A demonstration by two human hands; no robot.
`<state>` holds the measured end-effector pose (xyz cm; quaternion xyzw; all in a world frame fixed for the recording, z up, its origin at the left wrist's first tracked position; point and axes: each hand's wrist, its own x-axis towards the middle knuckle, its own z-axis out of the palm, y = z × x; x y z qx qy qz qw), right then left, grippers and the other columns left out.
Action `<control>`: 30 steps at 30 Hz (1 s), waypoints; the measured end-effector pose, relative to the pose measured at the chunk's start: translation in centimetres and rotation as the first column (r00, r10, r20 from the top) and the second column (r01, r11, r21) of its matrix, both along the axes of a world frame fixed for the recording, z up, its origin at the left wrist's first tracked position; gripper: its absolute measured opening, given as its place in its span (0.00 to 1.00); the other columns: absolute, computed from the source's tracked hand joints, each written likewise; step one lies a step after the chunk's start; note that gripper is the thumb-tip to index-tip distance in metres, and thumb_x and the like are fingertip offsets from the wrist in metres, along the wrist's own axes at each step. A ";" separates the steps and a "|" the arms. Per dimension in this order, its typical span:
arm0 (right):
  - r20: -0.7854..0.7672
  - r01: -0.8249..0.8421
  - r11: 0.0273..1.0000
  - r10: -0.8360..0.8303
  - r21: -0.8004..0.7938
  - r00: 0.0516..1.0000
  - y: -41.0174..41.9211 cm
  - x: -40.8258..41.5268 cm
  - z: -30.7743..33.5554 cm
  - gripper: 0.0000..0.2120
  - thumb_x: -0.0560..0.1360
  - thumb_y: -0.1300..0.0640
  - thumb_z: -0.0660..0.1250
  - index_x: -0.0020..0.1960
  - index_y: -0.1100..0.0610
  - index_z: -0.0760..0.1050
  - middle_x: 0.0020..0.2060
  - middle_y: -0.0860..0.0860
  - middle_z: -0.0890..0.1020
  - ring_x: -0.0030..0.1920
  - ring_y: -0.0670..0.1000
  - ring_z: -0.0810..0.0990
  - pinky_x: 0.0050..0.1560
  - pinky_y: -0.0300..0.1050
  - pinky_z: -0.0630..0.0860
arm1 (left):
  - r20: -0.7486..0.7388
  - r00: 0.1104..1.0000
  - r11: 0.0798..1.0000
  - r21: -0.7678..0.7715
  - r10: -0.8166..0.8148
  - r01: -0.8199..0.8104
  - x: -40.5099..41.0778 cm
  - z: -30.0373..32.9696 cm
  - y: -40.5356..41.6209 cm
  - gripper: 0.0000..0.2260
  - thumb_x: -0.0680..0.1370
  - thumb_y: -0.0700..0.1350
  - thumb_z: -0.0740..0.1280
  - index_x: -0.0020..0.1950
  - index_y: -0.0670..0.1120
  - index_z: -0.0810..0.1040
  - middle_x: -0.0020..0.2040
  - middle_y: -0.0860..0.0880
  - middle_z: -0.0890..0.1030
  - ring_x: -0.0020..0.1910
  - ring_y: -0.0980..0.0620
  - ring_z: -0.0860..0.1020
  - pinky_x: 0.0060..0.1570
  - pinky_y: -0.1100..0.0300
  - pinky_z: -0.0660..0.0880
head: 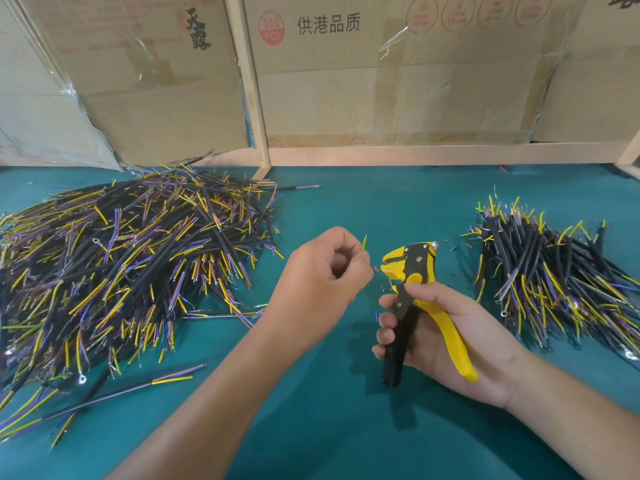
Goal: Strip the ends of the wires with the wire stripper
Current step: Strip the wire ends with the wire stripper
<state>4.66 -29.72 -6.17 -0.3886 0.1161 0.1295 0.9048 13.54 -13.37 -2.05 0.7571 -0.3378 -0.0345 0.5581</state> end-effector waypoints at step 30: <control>0.486 0.500 0.576 -0.195 -0.646 0.852 1.1 -1.8 2.0 0.07 0.73 0.53 0.67 0.43 0.56 0.79 0.35 0.62 0.79 0.42 0.66 0.78 0.50 0.65 0.76 | -0.104 0.966 0.954 0.166 -0.235 0.250 -1.8 -1.0 -0.8 0.11 0.85 0.50 0.57 0.44 0.55 0.72 0.28 0.53 0.78 0.24 0.54 0.64 0.24 0.62 0.64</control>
